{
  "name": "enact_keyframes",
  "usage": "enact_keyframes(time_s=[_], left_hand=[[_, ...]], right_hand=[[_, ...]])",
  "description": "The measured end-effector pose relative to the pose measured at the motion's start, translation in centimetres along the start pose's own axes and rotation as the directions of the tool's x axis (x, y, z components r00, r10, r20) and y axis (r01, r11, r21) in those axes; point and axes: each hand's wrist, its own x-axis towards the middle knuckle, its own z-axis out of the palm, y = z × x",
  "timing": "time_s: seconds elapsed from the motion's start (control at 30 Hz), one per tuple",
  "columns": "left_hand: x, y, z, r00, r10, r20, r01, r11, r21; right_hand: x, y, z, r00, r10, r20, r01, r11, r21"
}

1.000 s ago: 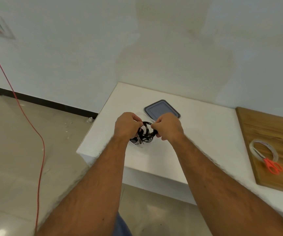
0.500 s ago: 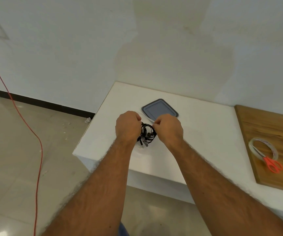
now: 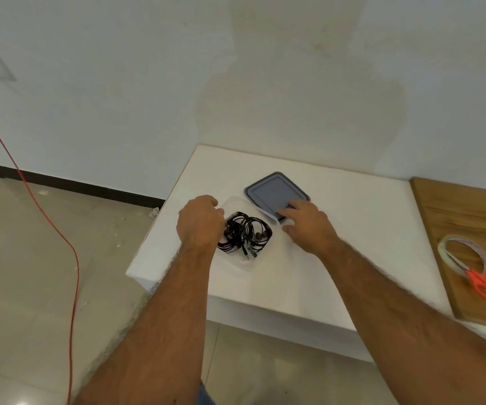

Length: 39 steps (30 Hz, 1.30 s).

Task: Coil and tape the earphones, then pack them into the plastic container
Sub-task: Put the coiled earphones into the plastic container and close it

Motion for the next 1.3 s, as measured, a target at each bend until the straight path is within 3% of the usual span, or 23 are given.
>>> enact_keyframes(time_s=[0.37, 0.47, 0.53, 0.7, 0.8, 0.87, 0.93, 1.03, 1.1, 1.2, 1.23, 1.3], left_hand=[[-1.4, 0.9, 0.3, 0.993, -0.015, 0.115, 0.020, 0.999, -0.039], [-2.3, 1.3, 0.5, 0.977, -0.006, 0.211, 0.031, 0.993, -0.116], [-3.1, 1.8, 0.8, 0.960, -0.021, 0.280, 0.085, 0.972, -0.218], [-5.9, 3.6, 2.2, 0.917, -0.021, 0.398, 0.162, 0.932, -0.323], [-7.2, 4.7, 3.2, 0.897, -0.017, 0.442, 0.191, 0.917, -0.351], [-7.8, 5.6, 3.9, 0.881, -0.013, 0.474, 0.209, 0.908, -0.363], [-8.2, 6.4, 4.5, 0.861, -0.005, 0.509, 0.224, 0.902, -0.370], [-8.3, 7.2, 5.4, 0.830, 0.013, 0.557, 0.239, 0.895, -0.378], [-8.5, 7.7, 5.7, 0.854, 0.021, 0.520, 0.191, 0.916, -0.352], [-8.6, 8.7, 5.4, 0.955, 0.143, 0.259, -0.123, 0.988, -0.092], [-8.8, 9.1, 5.1, 0.959, 0.184, 0.216, -0.166, 0.981, -0.096], [-9.1, 10.0, 4.8, 0.942, 0.202, 0.266, -0.117, 0.946, -0.303]], right_hand=[[-5.5, 3.8, 0.0, 0.971, -0.079, -0.227, 0.030, 0.977, -0.211], [-7.3, 4.9, -1.4, 0.930, -0.025, -0.368, -0.015, 0.994, -0.105], [-8.3, 5.5, -3.1, 0.874, 0.106, -0.475, -0.093, 0.994, 0.051], [-11.3, 7.8, -7.0, 0.731, 0.429, -0.530, -0.277, 0.897, 0.344], [-13.3, 10.3, -7.8, 0.627, 0.664, -0.407, -0.372, 0.715, 0.592], [-14.6, 11.8, -8.1, 0.550, 0.789, -0.276, -0.299, 0.494, 0.816], [-15.8, 13.0, -8.5, 0.522, 0.846, -0.107, -0.182, 0.233, 0.955], [-16.6, 13.7, -9.0, 0.604, 0.787, 0.125, -0.093, -0.085, 0.992], [-16.3, 13.2, -8.9, 0.685, 0.692, 0.228, -0.102, -0.219, 0.970], [-15.1, 11.4, -8.1, 0.779, 0.551, 0.299, -0.167, -0.278, 0.946], [-14.7, 10.6, -7.9, 0.803, 0.505, 0.315, -0.188, -0.287, 0.939], [-14.1, 9.0, -7.3, 0.830, 0.437, 0.346, -0.221, -0.311, 0.924]])
